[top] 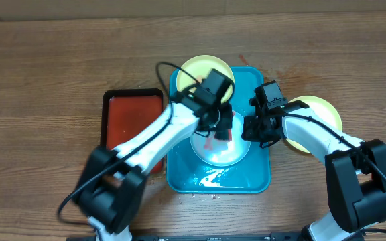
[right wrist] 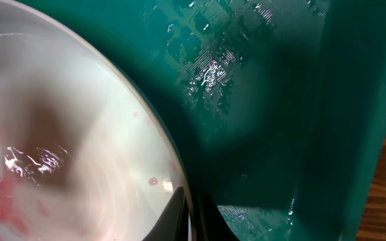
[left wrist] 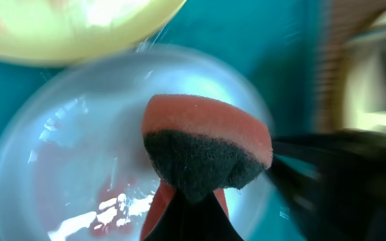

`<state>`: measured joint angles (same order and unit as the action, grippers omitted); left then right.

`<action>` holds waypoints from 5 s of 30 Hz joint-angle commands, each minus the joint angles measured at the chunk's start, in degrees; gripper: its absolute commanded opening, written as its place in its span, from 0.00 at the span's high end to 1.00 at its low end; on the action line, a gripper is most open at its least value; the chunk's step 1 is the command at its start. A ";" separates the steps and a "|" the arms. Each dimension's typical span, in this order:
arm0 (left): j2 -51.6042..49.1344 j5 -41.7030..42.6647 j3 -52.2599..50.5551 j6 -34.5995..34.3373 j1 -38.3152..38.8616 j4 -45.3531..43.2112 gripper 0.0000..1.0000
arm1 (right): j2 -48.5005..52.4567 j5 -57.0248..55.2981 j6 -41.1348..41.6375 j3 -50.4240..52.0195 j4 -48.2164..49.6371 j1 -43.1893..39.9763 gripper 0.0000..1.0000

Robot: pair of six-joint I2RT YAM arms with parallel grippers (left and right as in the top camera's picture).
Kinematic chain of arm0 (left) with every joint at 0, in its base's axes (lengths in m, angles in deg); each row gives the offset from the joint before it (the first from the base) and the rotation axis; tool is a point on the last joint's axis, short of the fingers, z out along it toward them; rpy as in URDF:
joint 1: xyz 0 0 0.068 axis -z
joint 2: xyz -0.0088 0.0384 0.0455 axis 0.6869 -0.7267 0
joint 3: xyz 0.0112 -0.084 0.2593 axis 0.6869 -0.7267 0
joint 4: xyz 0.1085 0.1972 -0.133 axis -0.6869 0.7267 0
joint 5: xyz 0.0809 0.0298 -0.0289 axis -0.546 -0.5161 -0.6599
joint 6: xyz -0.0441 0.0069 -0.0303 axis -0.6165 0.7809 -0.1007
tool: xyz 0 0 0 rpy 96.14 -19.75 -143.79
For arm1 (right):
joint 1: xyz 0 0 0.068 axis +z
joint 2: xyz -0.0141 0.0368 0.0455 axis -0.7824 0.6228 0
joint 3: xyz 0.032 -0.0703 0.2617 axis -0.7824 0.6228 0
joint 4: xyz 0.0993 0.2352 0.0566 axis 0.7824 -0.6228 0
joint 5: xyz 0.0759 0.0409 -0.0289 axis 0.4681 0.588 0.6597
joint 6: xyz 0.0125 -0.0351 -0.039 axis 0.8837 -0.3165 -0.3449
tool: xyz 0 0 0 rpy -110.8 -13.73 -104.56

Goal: Clean dirty plates on tray and stack at the side
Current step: 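Scrub the pale blue plate with the sponge while the right gripper pins it, then return the sponge with the left gripper to the red tray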

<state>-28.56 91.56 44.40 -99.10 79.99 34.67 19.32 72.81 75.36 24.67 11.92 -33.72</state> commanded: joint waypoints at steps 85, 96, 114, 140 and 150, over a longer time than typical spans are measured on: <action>-14.67 17.09 0.85 1.44 -1.79 -6.34 0.96 | 1.38 -2.54 0.44 0.70 -0.66 0.02 0.96; -14.69 30.75 0.87 0.83 -1.99 -9.84 0.96 | 1.38 -2.54 0.44 0.70 -0.70 0.02 0.96; -5.60 -7.30 0.87 -3.93 -4.09 12.76 0.96 | 1.38 -2.34 0.46 0.70 -1.27 0.02 0.96; 15.04 -21.46 2.40 4.33 -18.95 29.42 0.96 | 1.38 -2.32 0.46 0.70 -3.74 0.02 0.96; 9.92 -18.12 -12.98 5.84 -25.55 15.04 0.96 | 1.38 -1.79 0.46 0.70 -3.69 0.02 0.96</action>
<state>-16.63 72.58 34.65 -95.30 55.86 51.81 19.30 72.94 75.62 24.25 9.32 -33.76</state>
